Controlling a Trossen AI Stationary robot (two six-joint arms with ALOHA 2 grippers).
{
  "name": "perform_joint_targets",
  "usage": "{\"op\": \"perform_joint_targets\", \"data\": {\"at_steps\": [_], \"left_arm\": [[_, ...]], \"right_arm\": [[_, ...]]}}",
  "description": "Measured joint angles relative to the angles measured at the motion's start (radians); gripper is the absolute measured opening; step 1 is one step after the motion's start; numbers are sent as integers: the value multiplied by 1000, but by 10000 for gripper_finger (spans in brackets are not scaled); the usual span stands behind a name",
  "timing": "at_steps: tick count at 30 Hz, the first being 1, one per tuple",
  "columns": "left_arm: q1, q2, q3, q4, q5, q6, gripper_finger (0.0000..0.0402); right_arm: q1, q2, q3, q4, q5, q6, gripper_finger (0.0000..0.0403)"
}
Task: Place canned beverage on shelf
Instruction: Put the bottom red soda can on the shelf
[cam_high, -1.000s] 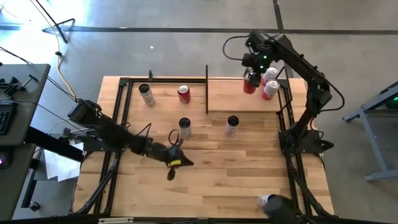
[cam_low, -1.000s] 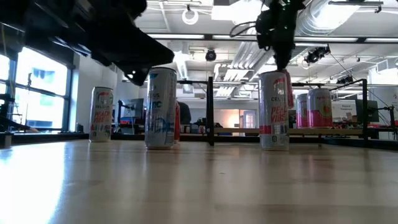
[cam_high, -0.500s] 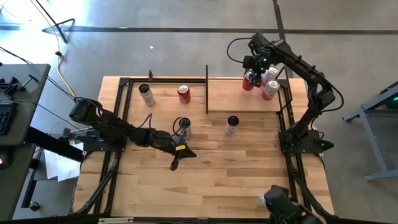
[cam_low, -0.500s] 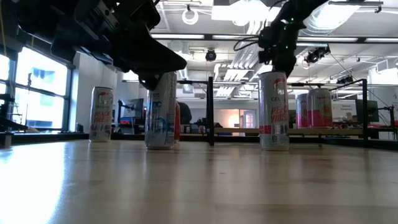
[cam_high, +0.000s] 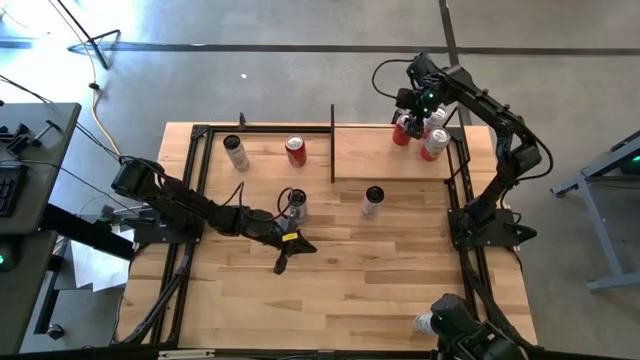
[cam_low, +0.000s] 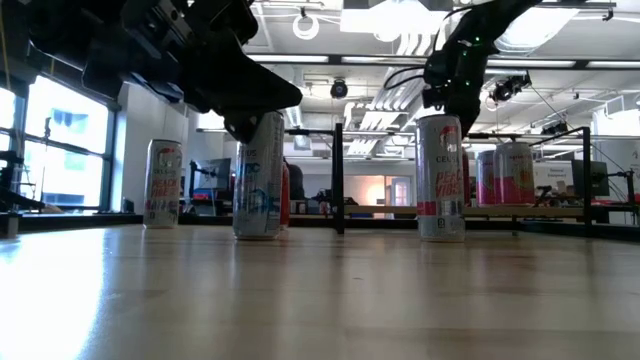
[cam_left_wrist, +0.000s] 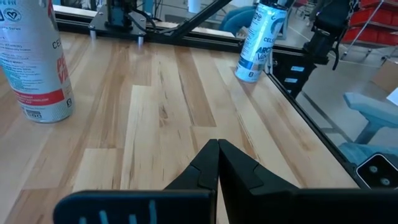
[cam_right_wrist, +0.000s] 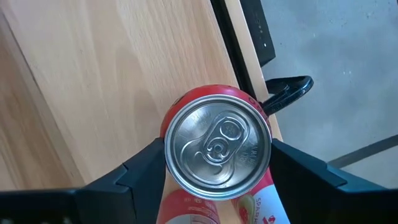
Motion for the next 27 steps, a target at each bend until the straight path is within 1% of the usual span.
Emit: {"op": "perform_joint_targets", "data": {"at_steps": [7,16,27], "left_arm": [[0,0,0,0,-1,-16,0],[0,0,0,0,2,-20,0],[0,0,0,-1,3,-27,0]], "right_arm": [[0,1,0,-5,32,33,263],[0,8,46,-26,51,75,267],[2,6,47,-33,52,75,268]]}}
